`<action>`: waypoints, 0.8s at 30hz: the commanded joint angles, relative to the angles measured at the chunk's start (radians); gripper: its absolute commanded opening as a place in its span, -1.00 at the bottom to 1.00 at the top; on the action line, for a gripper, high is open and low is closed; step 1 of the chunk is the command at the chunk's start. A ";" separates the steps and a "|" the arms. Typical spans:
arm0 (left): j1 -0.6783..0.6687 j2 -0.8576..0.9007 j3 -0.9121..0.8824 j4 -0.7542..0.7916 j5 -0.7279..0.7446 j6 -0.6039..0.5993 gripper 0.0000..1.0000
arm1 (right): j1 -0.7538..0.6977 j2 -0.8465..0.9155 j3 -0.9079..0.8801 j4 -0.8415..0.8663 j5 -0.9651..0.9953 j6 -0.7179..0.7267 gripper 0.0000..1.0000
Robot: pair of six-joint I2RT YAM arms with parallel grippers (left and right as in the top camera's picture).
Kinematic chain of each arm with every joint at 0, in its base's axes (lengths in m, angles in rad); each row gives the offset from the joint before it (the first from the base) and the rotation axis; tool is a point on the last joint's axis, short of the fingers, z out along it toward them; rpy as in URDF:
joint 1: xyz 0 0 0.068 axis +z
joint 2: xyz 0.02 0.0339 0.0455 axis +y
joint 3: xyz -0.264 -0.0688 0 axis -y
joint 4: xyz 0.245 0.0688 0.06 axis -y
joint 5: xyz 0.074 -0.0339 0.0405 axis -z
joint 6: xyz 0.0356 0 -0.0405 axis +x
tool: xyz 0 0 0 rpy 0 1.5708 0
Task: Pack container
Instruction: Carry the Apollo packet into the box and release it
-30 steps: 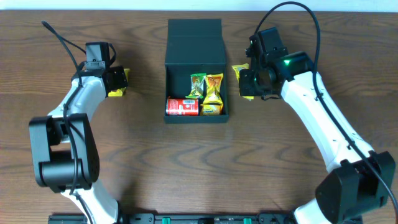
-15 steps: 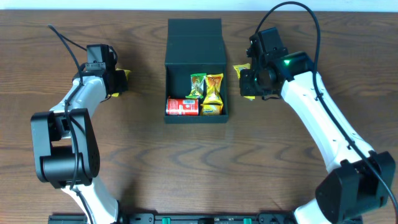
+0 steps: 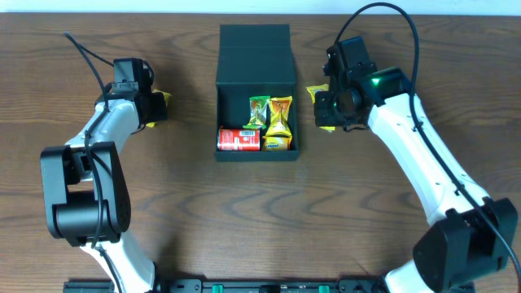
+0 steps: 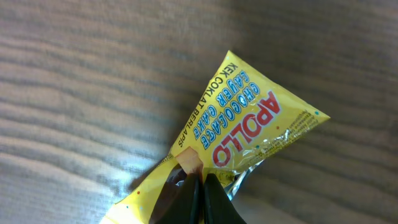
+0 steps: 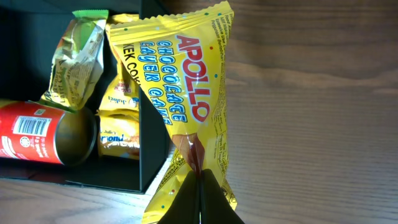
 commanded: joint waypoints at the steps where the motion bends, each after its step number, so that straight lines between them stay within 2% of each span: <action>1: 0.004 -0.024 0.062 -0.053 0.003 -0.002 -0.88 | 0.010 -0.011 0.064 0.001 0.002 0.013 -0.97; 6: 0.003 -0.103 0.200 -0.197 -0.038 -0.007 -0.88 | 0.027 -0.011 0.127 0.021 -0.057 0.007 -0.97; 10: 0.003 -0.179 0.285 -0.293 -0.039 -0.080 -0.88 | 0.075 0.019 0.126 0.069 -0.134 0.013 -0.97; 15: 0.003 -0.263 0.291 -0.323 -0.039 -0.157 -0.88 | 0.151 0.092 0.126 0.156 -0.182 0.019 -0.97; 24: 0.003 -0.283 0.291 -0.394 -0.039 -0.155 -0.88 | 0.234 0.213 0.127 0.298 -0.264 0.072 -0.97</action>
